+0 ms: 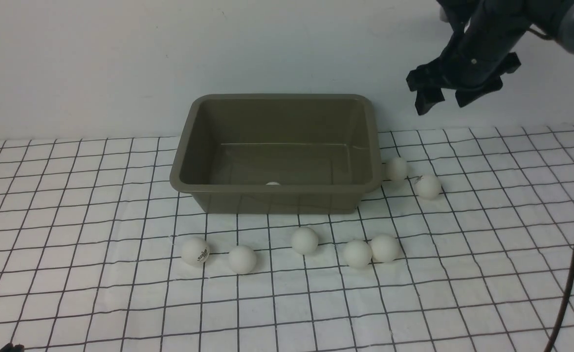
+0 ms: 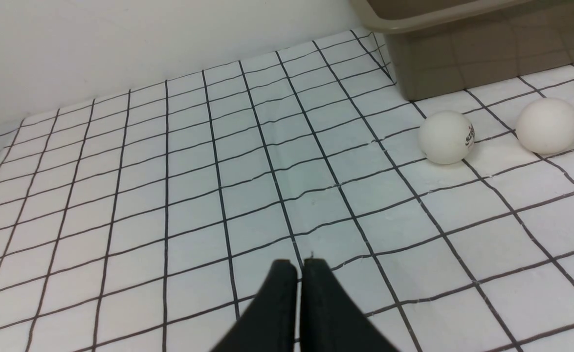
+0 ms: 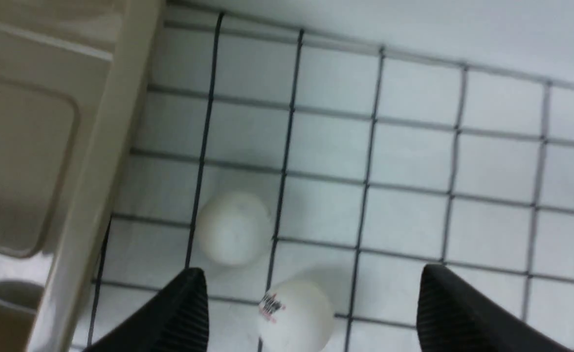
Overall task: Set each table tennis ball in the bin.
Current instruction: Use the right arm to clamp the table tennis ball closest to it
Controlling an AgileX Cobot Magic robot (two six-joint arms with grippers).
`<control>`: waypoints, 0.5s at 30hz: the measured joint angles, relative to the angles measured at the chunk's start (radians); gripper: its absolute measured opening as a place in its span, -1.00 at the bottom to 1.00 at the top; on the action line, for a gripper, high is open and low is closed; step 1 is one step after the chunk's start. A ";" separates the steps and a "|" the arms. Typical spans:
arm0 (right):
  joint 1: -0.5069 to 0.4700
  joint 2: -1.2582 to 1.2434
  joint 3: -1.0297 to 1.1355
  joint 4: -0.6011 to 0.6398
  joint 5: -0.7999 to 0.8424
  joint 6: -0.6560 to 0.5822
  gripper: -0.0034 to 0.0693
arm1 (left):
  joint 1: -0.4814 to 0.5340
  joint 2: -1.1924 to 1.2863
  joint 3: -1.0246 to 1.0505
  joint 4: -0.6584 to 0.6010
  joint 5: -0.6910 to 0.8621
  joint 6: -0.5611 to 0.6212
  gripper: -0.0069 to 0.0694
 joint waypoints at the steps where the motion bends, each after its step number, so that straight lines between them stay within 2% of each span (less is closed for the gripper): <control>1: 0.000 0.000 0.015 0.005 0.000 -0.005 0.51 | 0.000 0.000 0.000 0.000 0.000 0.000 -0.83; 7: 0.000 0.000 0.150 0.015 0.000 -0.037 0.51 | 0.000 0.000 0.000 0.000 0.000 0.000 -0.83; 15: 0.000 0.018 0.169 0.015 -0.002 -0.048 0.51 | 0.000 0.000 0.000 0.000 0.000 0.000 -0.83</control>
